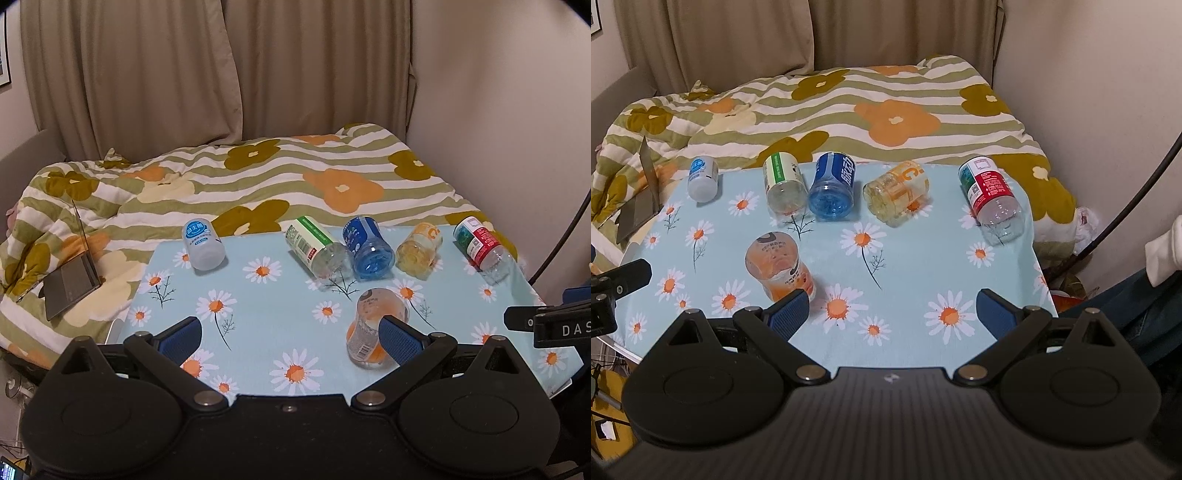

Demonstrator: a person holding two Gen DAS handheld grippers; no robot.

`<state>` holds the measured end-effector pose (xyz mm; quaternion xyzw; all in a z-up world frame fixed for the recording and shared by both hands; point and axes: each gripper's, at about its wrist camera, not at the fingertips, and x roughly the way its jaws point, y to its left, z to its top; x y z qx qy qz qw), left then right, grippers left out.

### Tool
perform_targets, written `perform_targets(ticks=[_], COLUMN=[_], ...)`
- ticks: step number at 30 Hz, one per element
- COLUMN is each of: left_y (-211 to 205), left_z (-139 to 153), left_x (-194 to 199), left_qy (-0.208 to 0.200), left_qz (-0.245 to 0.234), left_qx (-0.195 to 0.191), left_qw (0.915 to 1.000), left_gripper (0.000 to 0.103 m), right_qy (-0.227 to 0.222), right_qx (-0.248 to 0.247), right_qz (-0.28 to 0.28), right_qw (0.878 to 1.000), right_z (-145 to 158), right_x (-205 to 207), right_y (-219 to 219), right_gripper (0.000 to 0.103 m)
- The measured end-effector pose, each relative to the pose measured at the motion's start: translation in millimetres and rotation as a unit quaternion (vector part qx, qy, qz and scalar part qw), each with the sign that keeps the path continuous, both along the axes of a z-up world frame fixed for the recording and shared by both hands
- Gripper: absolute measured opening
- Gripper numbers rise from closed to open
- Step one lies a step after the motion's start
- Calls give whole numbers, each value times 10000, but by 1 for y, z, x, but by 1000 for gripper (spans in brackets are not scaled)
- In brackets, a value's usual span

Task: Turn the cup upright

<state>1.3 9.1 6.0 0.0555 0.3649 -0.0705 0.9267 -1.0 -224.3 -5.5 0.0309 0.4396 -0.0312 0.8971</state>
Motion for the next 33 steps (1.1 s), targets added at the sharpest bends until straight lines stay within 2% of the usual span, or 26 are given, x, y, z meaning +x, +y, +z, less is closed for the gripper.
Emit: perform_targets(ticks=[33], left_y=[1], left_z=[-2], left_x=[-2], left_qy=[-6], left_qz=[-1], left_qx=[27], left_qw=[10000], left_gripper=[103], right_qy=[56], right_qx=[28], right_qz=[-24], right_qw=[10000], right_z=[-4], right_x=[-1], right_y=[3], right_gripper=[103])
